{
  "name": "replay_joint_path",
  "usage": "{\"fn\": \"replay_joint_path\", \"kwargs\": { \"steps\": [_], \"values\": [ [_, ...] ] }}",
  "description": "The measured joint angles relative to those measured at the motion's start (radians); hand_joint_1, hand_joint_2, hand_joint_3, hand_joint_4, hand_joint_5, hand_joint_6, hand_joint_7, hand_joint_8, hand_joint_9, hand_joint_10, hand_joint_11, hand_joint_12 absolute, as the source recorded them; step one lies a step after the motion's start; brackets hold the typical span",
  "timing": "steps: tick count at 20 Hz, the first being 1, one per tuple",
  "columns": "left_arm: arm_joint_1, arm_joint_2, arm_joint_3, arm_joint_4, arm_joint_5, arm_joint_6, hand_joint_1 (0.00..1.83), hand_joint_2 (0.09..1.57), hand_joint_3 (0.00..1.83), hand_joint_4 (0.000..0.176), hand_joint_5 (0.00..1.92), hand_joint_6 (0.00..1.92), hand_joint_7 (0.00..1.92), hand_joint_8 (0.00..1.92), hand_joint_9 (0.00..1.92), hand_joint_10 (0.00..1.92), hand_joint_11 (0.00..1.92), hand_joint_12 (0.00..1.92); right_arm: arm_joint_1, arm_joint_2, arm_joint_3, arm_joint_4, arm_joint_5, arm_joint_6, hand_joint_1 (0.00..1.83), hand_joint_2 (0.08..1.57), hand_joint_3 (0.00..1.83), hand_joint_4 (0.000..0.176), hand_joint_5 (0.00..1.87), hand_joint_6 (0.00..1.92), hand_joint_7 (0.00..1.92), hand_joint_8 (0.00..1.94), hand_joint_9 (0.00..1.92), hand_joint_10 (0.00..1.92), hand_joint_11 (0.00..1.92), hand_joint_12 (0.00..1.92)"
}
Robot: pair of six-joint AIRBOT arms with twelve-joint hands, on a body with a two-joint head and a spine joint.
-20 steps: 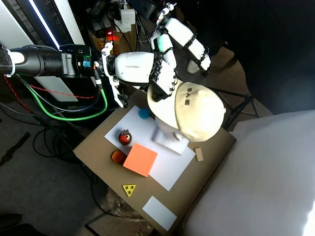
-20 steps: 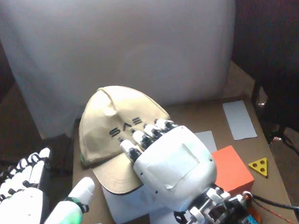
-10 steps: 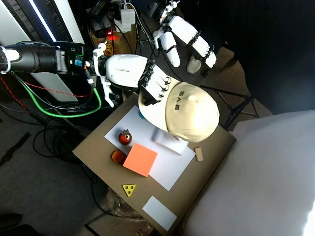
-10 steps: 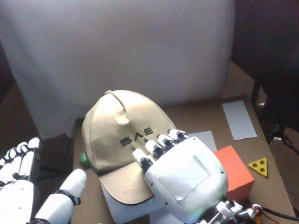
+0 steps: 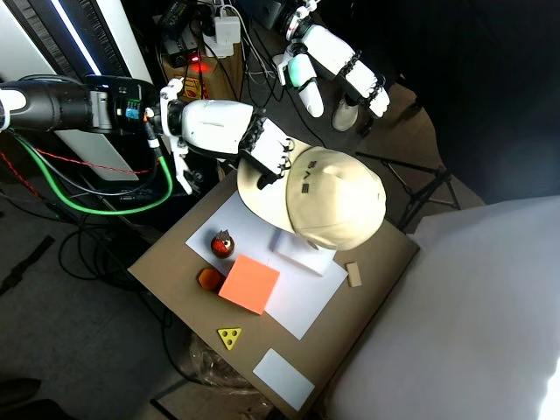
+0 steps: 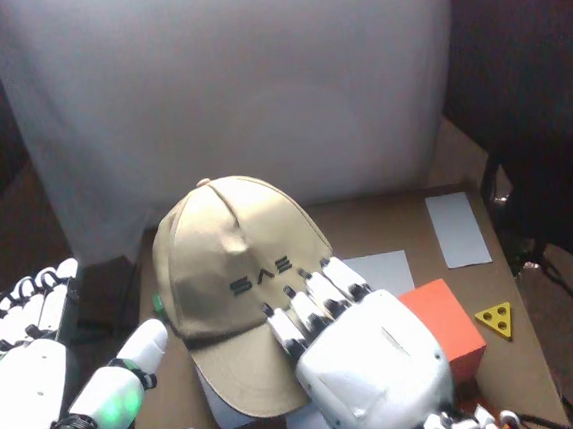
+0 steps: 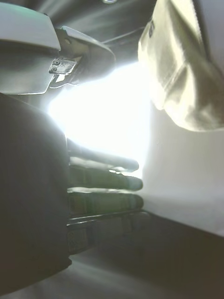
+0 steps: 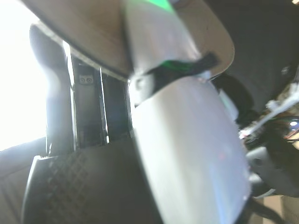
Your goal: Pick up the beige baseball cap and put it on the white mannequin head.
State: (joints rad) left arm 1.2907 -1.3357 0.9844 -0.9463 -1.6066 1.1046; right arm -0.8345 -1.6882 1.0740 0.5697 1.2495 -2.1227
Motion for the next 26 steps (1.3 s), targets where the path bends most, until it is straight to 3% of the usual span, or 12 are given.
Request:
{"fn": "replay_joint_path", "kwargs": {
  "steps": [1, 4, 5, 6, 9, 11, 15, 18, 20, 24, 25, 26],
  "values": [
    [-0.001, 0.000, -0.001, 0.001, 0.001, 0.000, 0.00, 1.16, 0.00, 0.000, 0.04, 0.00, 0.03, 0.00, 0.01, 0.00, 0.00, 0.22, -0.011, 0.004, -0.005, 0.006, -0.014, -0.004, 0.84, 1.03, 0.00, 0.000, 0.52, 0.00, 0.54, 0.00, 0.46, 0.28, 0.17, 1.29],
    [-0.006, 0.001, -0.003, 0.001, 0.003, 0.000, 0.00, 1.16, 0.00, 0.000, 0.04, 0.00, 0.03, 0.00, 0.01, 0.00, 0.00, 0.23, -0.033, 0.022, -0.033, 0.009, -0.033, -0.013, 0.78, 1.03, 0.00, 0.000, 0.48, 0.00, 0.49, 0.00, 0.48, 0.11, 0.10, 1.26],
    [-0.011, 0.007, -0.013, -0.005, 0.007, 0.014, 0.00, 1.16, 0.00, 0.000, 0.04, 0.01, 0.03, 0.00, 0.00, 0.00, 0.00, 0.19, -0.047, 0.027, -0.050, 0.010, -0.040, -0.016, 0.56, 1.00, 0.00, 0.029, 0.27, 0.00, 0.27, 0.00, 0.27, 0.01, 0.00, 0.88],
    [-0.019, 0.018, -0.023, -0.005, 0.014, 0.029, 0.00, 1.16, 0.00, 0.000, 0.04, 0.00, 0.03, 0.00, 0.01, 0.00, 0.00, 0.22, -0.060, 0.031, -0.063, 0.011, -0.045, -0.019, 0.51, 0.99, 0.00, 0.042, 0.22, 0.00, 0.22, 0.00, 0.21, 0.01, 0.00, 0.72],
    [-0.053, 0.060, -0.053, -0.002, 0.056, 0.097, 0.00, 1.16, 0.00, 0.000, 0.04, 0.00, 0.02, 0.00, 0.00, 0.00, 0.00, 0.20, -0.086, 0.039, -0.095, 0.019, -0.070, -0.032, 0.36, 0.96, 0.00, 0.068, 0.08, 0.00, 0.08, 0.00, 0.06, 0.00, 0.00, 0.38],
    [-0.076, 0.082, -0.079, -0.007, 0.083, 0.143, 0.00, 1.16, 0.00, 0.000, 0.04, 0.00, 0.02, 0.00, 0.00, 0.00, 0.00, 0.19, -0.086, 0.045, -0.107, 0.022, -0.081, -0.034, 0.32, 0.96, 0.00, 0.075, 0.05, 0.00, 0.05, 0.00, 0.03, 0.00, 0.00, 0.29],
    [-0.146, 0.149, -0.141, -0.054, 0.163, 0.267, 0.00, 1.16, 0.00, 0.000, 0.04, 0.00, 0.02, 0.00, 0.00, 0.00, 0.00, 0.19, -0.035, 0.172, -0.198, 0.018, -0.138, 0.037, 0.30, 0.93, 0.00, 0.086, 0.02, 0.00, 0.01, 0.00, 0.01, 0.00, 0.00, 0.26],
    [-0.180, 0.175, -0.181, -0.112, 0.180, 0.306, 0.00, 1.16, 0.00, 0.000, 0.04, 0.00, 0.03, 0.00, 0.01, 0.00, 0.00, 0.26, 0.051, 0.389, -0.353, 0.124, -0.229, 0.090, 0.30, 0.90, 0.00, 0.097, 0.00, 0.00, 0.00, 0.00, 0.00, 0.00, 0.00, 0.25],
    [-0.211, 0.201, -0.213, -0.149, 0.183, 0.342, 0.00, 1.16, 0.00, 0.000, 0.04, 0.00, 0.03, 0.00, 0.01, 0.00, 0.00, 0.27, 0.122, 0.570, -0.429, 0.245, -0.380, 0.187, 0.30, 0.90, 0.00, 0.097, 0.00, 0.00, 0.00, 0.00, 0.00, 0.00, 0.00, 0.25],
    [-0.300, 0.254, -0.286, -0.206, 0.229, 0.460, 0.00, 1.16, 0.00, 0.000, 0.04, 0.00, 0.03, 0.00, 0.00, 0.00, 0.00, 0.19, 0.262, 0.705, -0.436, 0.435, -0.654, 0.161, 0.30, 0.89, 0.00, 0.097, 0.01, 0.00, 0.00, 0.00, 0.00, 0.00, 0.00, 0.35],
    [-0.333, 0.266, -0.308, -0.236, 0.245, 0.504, 0.05, 1.18, 0.00, 0.000, 0.05, 0.00, 0.08, 0.02, 0.14, 0.00, 0.03, 0.36, 0.276, 0.719, -0.435, 0.464, -0.739, 0.151, 0.53, 0.96, 0.01, 0.066, 0.28, 0.05, 0.50, 0.11, 0.50, 0.40, 0.35, 1.05],
    [-0.361, 0.275, -0.326, -0.269, 0.256, 0.550, 0.20, 1.18, 0.00, 0.007, 0.11, 0.00, 0.19, 0.01, 0.31, 0.01, 0.08, 0.61, 0.277, 0.726, -0.435, 0.466, -0.796, 0.155, 0.69, 0.98, 0.00, 0.023, 0.58, 0.07, 0.78, 0.31, 0.66, 0.98, 0.59, 1.45]
  ]
}}
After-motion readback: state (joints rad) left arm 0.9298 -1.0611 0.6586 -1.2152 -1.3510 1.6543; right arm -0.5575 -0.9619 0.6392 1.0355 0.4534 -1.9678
